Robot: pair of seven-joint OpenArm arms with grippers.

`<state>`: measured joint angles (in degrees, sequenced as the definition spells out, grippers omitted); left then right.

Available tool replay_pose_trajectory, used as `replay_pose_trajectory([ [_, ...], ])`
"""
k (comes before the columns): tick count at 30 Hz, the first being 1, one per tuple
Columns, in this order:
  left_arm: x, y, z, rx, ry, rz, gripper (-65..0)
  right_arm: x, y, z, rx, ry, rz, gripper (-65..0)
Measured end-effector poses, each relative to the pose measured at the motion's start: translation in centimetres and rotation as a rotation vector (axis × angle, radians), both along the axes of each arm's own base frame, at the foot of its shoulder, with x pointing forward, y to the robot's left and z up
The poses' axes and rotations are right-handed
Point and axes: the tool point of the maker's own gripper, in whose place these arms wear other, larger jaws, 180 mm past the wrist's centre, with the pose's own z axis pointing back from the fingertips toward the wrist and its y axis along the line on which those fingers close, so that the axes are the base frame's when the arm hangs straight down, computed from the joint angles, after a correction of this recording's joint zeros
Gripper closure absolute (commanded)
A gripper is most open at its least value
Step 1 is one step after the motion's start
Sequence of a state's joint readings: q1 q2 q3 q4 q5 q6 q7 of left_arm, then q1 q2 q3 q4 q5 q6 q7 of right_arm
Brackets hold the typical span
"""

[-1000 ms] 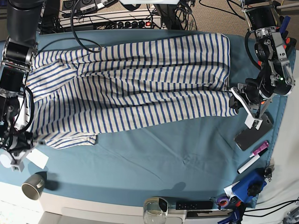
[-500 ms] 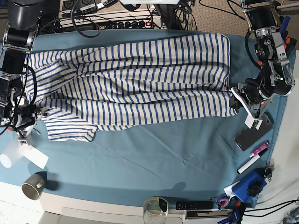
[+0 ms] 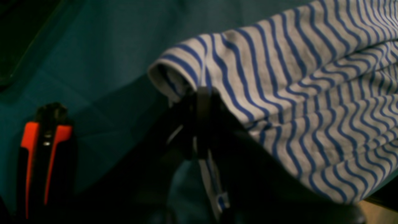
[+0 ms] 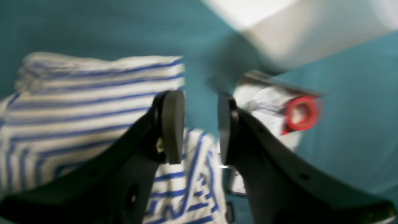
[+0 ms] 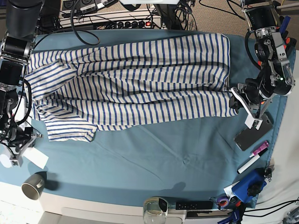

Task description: Fold the T-shirt properly

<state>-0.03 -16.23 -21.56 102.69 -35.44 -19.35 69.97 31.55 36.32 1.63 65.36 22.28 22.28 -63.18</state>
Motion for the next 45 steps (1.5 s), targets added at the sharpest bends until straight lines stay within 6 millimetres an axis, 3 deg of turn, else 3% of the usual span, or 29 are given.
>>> replay_pose_trajectory([
  [5,0.0,0.0,0.0,0.000,0.000,0.000,0.0,0.9,-0.7,-0.5,-0.008,-0.059,-0.004,-19.1],
  [8,0.0,0.0,0.0,0.000,0.000,0.000,0.0,0.5,-1.1,-3.2,0.018,-0.031,-0.033,-19.1],
  [13,0.0,0.0,0.0,0.000,0.000,0.000,0.0,-0.4,-0.1,-8.7,0.070,0.036,-0.055,-19.1],
  [17,0.0,0.0,0.0,-0.001,0.000,-0.001,0.0,-0.5,1.1,-11.1,0.065,0.050,-0.045,-19.1],
  [25,0.0,-0.1,0.0,-0.004,-0.001,-0.001,0.0,0.3,1.1,-11.4,0.011,0.022,-0.079,-18.4],
  [32,0.0,-0.1,0.0,-0.004,-0.001,-0.001,0.0,0.4,1.5,-11.5,0.019,0.021,-0.072,0.0],
  [45,0.0,-0.1,0.1,-0.006,-0.002,-0.002,0.0,0.4,1.8,-11.1,0.012,0.027,-0.036,0.0],
])
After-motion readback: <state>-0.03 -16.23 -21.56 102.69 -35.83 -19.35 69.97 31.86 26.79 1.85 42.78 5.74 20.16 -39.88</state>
